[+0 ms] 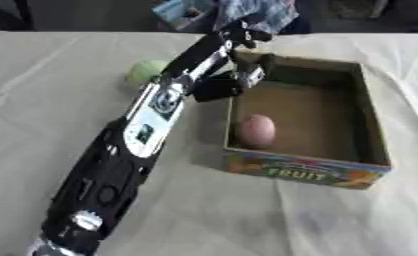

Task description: Pick up objects on the table and place them in the box.

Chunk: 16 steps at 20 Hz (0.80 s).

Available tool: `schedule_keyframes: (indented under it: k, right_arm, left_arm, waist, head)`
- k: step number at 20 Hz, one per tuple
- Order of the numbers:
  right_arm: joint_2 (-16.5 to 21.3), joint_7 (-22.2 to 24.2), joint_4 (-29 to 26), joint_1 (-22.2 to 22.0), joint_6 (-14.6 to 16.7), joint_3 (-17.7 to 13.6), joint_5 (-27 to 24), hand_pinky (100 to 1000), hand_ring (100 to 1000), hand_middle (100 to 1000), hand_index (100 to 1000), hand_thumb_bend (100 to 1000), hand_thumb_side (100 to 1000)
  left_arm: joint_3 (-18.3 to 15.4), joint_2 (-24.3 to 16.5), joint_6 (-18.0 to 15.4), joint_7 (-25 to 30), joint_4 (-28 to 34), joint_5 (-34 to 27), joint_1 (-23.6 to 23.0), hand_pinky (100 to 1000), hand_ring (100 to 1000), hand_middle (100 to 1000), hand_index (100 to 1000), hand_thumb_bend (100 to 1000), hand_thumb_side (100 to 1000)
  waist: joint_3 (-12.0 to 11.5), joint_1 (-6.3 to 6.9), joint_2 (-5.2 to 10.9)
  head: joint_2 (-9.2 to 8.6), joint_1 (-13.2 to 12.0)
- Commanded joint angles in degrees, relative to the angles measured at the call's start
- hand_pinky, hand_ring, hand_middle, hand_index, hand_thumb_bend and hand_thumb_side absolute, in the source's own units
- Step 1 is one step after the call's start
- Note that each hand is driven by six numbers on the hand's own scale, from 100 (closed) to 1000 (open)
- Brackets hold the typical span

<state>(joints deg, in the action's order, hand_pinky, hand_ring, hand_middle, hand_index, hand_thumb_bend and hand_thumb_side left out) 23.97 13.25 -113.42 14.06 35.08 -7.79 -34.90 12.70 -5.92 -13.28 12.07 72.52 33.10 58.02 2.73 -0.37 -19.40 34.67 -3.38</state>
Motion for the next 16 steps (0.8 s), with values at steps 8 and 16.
schedule_keyframes:
  k: [8, 16]
  right_arm:
    - [1.4, -0.9, -1.2, -0.4, 0.5, -1.2, 1.1, 888, 809, 577, 924, 473, 1000]
    - [1.8, -1.5, -1.2, -1.6, 1.5, -1.7, 2.6, 887, 809, 576, 922, 478, 1000]
  left_arm:
    - [-2.8, -6.4, 1.8, -3.0, 4.1, -1.0, 0.0, 641, 803, 1000, 862, 178, 916]
    - [-4.6, -12.2, -1.3, -3.3, 2.1, 8.4, -2.7, 675, 827, 1000, 879, 119, 938]
  waist:
    - [-1.5, -0.21, 1.02]
    - [-3.2, -0.17, 1.07]
  head:
    - [-0.04, 1.1]
    - [0.77, 2.9]
